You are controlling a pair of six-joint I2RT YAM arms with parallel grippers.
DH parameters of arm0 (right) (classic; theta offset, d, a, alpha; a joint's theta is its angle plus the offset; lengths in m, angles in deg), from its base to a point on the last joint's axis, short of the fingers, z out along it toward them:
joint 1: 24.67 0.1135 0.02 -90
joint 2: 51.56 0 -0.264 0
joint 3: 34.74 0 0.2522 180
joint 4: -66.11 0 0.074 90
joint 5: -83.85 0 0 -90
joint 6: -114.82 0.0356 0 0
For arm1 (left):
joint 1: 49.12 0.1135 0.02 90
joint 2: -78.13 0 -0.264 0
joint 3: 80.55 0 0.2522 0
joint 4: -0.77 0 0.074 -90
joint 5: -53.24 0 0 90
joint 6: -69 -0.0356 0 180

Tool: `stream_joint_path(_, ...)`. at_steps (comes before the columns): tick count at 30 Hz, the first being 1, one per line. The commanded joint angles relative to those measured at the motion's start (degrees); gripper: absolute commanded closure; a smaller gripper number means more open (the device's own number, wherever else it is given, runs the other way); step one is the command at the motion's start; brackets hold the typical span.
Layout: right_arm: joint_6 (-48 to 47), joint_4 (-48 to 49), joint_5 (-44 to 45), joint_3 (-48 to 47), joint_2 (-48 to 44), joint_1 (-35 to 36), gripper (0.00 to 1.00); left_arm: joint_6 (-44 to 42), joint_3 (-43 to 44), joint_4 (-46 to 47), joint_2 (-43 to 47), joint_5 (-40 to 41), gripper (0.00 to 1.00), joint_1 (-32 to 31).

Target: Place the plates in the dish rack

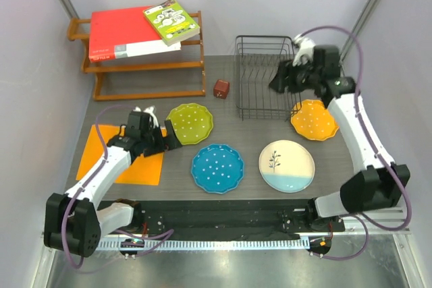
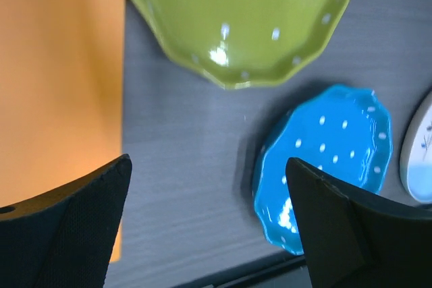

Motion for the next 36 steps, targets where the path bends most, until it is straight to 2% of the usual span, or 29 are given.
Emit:
stream_joint_path(1,-0.60,-2.83,-23.42,15.83,-0.35,8.83,0.35,7.17,-5.79,4.65,0.88,-10.60,0.09,-0.56)
stream_joint_path(4,2.47,2.94,-23.53,23.83,-0.69,13.58,0.35,9.71,-8.44,9.21,0.09,-14.81,0.16,-1.00)
stream_joint_path(6,2.66,4.98,-22.83,26.41,-0.52,15.69,0.35,11.12,-10.11,12.73,-1.14,-16.49,0.17,-2.14)
stream_joint_path(11,3.36,9.73,-24.31,28.70,5.80,16.75,0.34,12.79,-12.57,17.93,-4.48,-17.47,0.22,-5.30)
stream_joint_path(17,4.50,14.92,-26.07,30.81,11.96,19.21,0.35,14.02,-13.19,22.15,-10.10,-17.03,0.33,-8.99)
stream_joint_path(21,5.12,15.71,-26.25,32.12,13.72,20.27,0.35,14.91,-13.45,23.29,-12.48,-16.67,0.49,-10.23)
stream_joint_path(26,5.64,16.94,-24.84,35.47,13.10,21.15,0.35,15.17,-14.25,25.31,-14.67,-16.32,0.57,-11.02)
stream_joint_path(33,8.37,20.45,-24.49,39.68,12.93,21.67,0.35,12.37,-13.81,25.76,-16.17,-17.29,0.92,-11.11)
stream_joint_path(35,9.16,21.42,-24.93,40.22,12.84,21.94,0.35,11.66,-13.55,25.58,-15.56,-18.25,1.00,-11.02)
stream_joint_path(36,9.94,22.12,-25.71,40.57,12.84,22.46,0.35,11.22,-13.54,25.41,-15.03,-18.26,1.00,-11.02)
